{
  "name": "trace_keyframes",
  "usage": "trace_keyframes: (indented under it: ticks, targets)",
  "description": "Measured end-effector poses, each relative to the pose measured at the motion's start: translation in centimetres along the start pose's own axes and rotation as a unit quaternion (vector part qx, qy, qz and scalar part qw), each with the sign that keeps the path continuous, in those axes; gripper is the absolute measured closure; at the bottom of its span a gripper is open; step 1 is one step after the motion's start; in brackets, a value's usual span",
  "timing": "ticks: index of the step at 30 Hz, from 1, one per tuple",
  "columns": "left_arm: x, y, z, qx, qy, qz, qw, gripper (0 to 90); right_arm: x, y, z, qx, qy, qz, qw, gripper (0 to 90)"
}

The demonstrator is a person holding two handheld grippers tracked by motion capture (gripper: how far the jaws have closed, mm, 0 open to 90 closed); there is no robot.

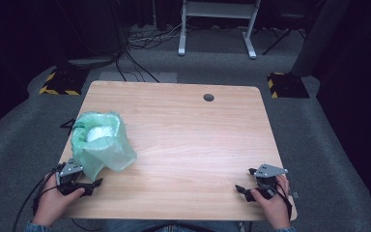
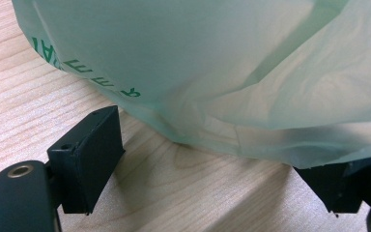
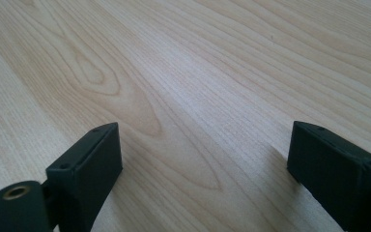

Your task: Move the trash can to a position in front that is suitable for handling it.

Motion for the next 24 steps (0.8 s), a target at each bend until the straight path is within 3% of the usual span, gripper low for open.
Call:
trace_keyframes:
  ticks: [5, 6, 14, 18, 24]
  targets:
    - [0.2, -0.2, 0.4, 0.004, -0.008, -0.001, 1.0000, 21.5, 0.0, 0.0, 0.0, 0.000, 0.001, 0.000, 1.0000, 12.6]
    - [0.1, -0.2, 0.8, 0.011, -0.006, 0.001, 0.9999, 22.0, 0.0, 0.0, 0.0, 0.000, 0.001, 0.000, 1.0000, 12.6]
    - [-0.2, -0.7, 2.7, 0.007, 0.004, 0.006, 1.0000, 22.4, 0.0, 0.0, 0.0, 0.000, 0.001, 0.000, 1.0000, 12.6]
    - [-0.8, -0.9, 4.6, 0.000, 0.021, 0.007, 0.9998, 22.9, 0.0, 0.0, 0.0, 0.000, 0.001, 0.000, 1.0000, 12.6]
    - [-1.5, -1.0, 6.2, 0.001, 0.040, 0.014, 0.9991, 22.9, 0.0, 0.0, 0.0, 0.000, 0.001, 0.000, 1.0000, 12.6]
Point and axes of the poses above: each handheld gripper's, and its own axes: z roughly backward along the jaws, x roughly out of its underside, y roughly to its right, the point moved 10 cm from there along -z, roughly forward along the jaws, and after that the axes turned 13 degrees about -y, right-handed, at the moved point
